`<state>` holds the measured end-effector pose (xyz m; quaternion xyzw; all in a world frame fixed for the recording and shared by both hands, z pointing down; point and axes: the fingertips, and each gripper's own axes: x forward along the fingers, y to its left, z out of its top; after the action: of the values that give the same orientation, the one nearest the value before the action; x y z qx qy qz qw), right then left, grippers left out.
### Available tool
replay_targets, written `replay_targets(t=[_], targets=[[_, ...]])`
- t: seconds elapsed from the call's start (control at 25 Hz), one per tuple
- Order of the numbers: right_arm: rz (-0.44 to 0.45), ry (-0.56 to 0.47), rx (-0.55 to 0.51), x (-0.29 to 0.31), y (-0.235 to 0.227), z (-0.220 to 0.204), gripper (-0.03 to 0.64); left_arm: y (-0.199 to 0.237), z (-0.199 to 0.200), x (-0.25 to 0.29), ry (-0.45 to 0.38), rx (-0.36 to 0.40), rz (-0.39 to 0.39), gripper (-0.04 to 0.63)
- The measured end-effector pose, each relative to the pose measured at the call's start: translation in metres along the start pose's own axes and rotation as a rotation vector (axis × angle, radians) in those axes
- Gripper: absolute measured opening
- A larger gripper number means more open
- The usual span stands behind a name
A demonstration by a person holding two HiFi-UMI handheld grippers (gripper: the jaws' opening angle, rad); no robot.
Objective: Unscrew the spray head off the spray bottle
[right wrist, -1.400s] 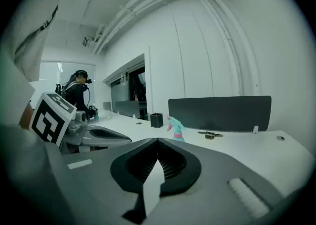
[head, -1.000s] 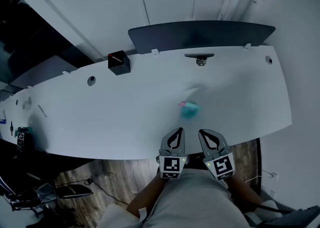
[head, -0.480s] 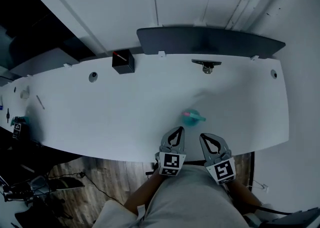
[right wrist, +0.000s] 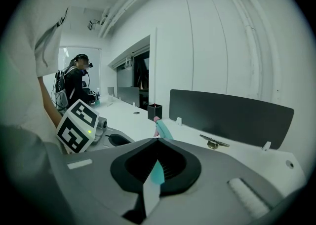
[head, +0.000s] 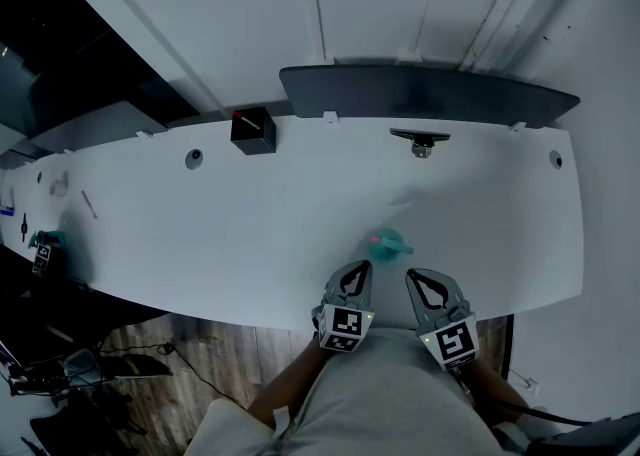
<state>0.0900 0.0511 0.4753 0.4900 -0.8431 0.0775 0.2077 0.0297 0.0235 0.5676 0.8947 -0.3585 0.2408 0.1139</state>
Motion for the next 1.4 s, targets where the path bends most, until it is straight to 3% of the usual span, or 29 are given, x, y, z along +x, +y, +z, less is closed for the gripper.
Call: replay_targets(t=[0.76,0.84,1.04,1.24,1.4], targets=[[0.001,-0.004,0.012,0.005,-0.013,0.003,0.000,-0.001,-0.005,0.016,0.025,-0.003,-0.038,0.004],[0.001,-0.006,0.034,0.005,-0.013,0.003,0.001,-0.008,-0.011,0.019,0.048,-0.015,-0.076,0.231],[-0.003,-0.017,-0.011,0.004,-0.020,0.008,0.002,-0.014,-0.022,0.036,0.091,-0.022,-0.104,0.309],[-0.019,-0.010,-0.039,0.002,-0.026,0.010,0.002,-0.016,-0.026,0.062,0.111,-0.017,-0.127,0.315],[0.018,0.026,-0.105,0.003,-0.036,0.021,0.002,-0.023,-0.019,0.074,0.101,0.012,-0.150,0.314]])
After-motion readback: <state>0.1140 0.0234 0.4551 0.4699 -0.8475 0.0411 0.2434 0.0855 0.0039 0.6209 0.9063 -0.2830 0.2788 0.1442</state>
